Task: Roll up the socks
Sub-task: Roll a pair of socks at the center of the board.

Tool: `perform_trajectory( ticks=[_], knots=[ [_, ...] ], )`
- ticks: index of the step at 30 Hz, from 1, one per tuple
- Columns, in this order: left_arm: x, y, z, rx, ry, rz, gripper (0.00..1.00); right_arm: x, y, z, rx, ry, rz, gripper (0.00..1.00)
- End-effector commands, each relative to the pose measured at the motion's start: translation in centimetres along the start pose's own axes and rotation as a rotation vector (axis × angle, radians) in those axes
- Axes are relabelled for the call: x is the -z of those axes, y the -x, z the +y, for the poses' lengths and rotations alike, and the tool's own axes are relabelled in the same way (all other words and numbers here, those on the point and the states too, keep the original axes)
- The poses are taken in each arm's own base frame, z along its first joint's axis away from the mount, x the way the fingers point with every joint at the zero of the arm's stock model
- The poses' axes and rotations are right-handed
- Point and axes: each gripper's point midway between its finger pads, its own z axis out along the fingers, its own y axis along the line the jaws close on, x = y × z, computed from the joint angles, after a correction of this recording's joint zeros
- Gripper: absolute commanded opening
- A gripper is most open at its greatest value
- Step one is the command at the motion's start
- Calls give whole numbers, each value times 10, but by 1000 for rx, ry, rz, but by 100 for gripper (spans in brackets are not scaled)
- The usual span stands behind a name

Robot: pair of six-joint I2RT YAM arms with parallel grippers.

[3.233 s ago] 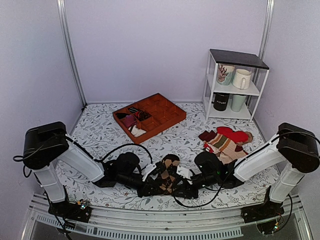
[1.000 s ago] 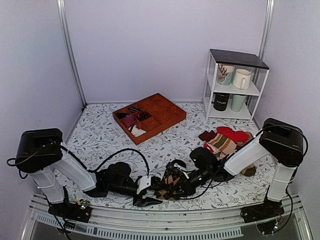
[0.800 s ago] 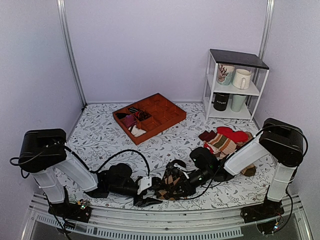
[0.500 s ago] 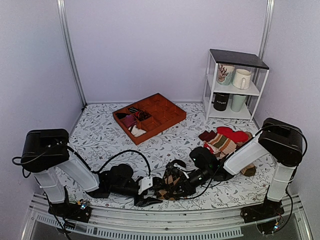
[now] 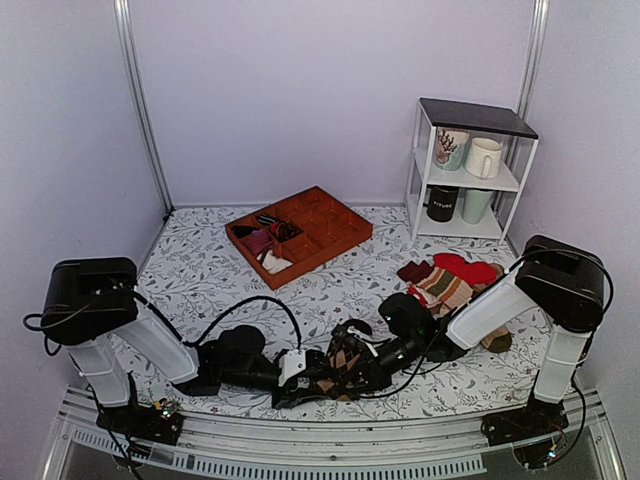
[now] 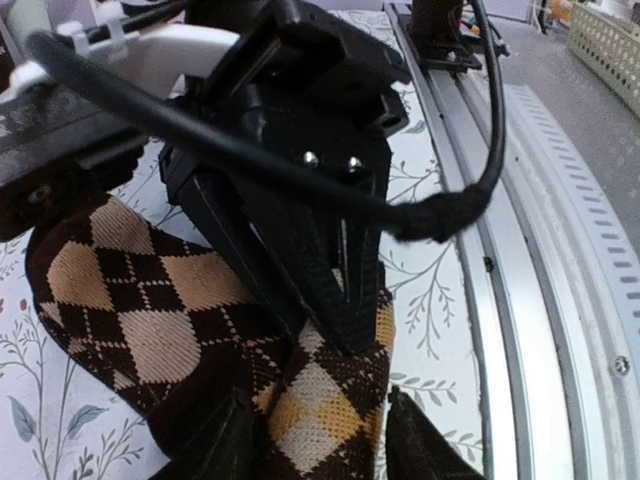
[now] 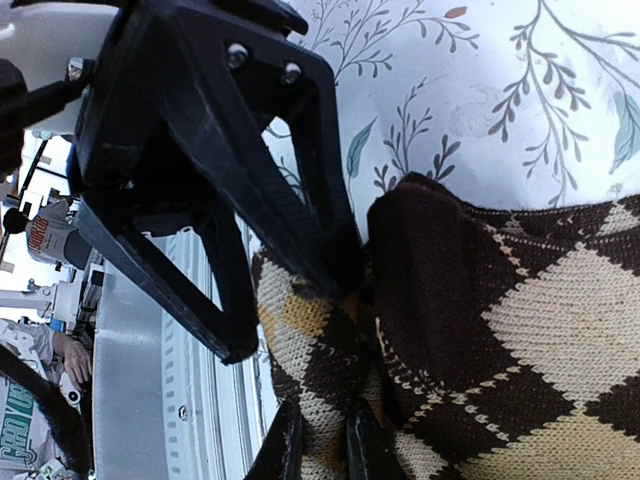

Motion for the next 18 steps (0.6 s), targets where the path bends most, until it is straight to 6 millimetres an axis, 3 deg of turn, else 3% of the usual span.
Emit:
perform_trajectory(
  ticks=[1, 5, 13, 16, 18],
  knots=[
    [-10, -7, -10, 2, -50, 15, 44, 0, -75, -34, -207, -122, 199, 11],
    [-12, -16, -11, 20, -60, 44, 40, -1, -76, -34, -208, -120, 201, 11],
    [-13, -19, -19, 68, -117, 73, 11, -1, -75, -34, -218, -121, 203, 11],
    [-14, -25, -20, 156, -129, 134, 0, 1, -71, -34, -218, -141, 193, 12],
    [-14, -37, -16, 264, -109, 218, 0, 5, -61, -31, -198, -154, 167, 19]
  ],
)
